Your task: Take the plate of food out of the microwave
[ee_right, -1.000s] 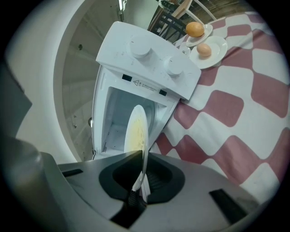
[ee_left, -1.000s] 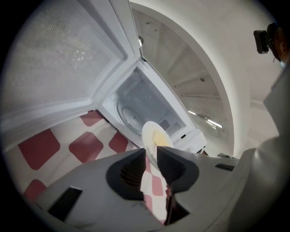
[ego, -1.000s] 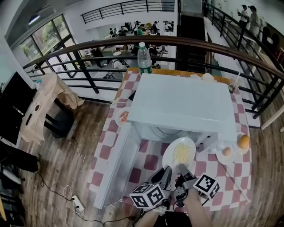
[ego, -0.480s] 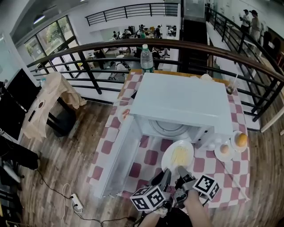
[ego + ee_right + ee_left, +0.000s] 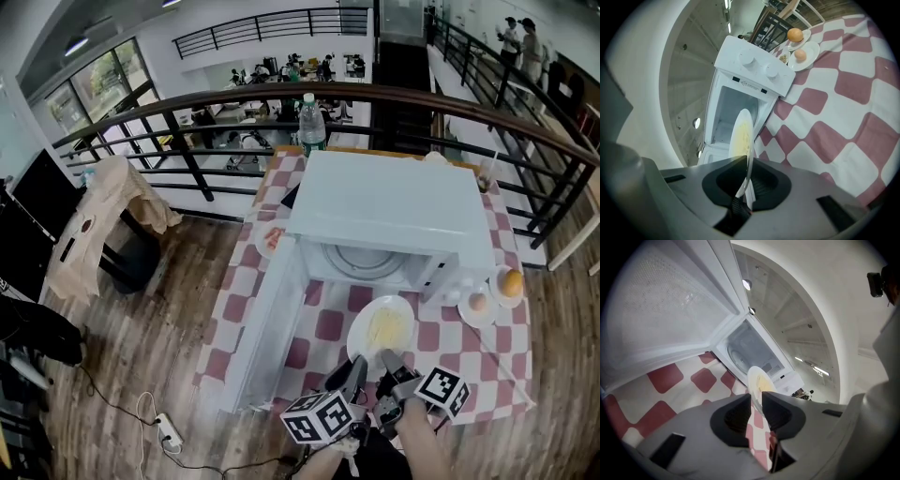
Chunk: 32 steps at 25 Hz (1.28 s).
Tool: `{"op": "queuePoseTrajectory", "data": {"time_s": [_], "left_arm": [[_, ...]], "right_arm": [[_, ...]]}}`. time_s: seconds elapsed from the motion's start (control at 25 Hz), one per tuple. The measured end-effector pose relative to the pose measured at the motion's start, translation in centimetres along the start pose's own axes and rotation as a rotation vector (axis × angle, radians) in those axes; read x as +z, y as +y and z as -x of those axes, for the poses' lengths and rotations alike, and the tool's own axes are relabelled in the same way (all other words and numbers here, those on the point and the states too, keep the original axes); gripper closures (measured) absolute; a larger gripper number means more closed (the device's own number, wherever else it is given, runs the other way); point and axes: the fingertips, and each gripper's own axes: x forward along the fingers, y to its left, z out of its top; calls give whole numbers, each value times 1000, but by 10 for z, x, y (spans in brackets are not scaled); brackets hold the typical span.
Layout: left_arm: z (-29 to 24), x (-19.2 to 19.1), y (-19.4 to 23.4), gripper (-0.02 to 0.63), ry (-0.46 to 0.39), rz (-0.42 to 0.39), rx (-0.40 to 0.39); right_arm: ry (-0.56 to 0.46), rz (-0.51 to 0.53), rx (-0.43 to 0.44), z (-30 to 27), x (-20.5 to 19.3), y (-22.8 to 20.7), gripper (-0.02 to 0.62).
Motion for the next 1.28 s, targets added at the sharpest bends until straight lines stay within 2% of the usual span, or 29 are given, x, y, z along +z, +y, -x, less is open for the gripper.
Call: {"op": "queuePoseTrajectory", "data": {"time_s": [0.48,1.28], "left_arm": [[14,0,-5,523,24,-26,-24],[10,6,-10,523,0,-29,-13]], "right_arm": [[-37,-49,-2,12,-11,3,563],[-24,-46,-2,9,-5,7,563]]}}
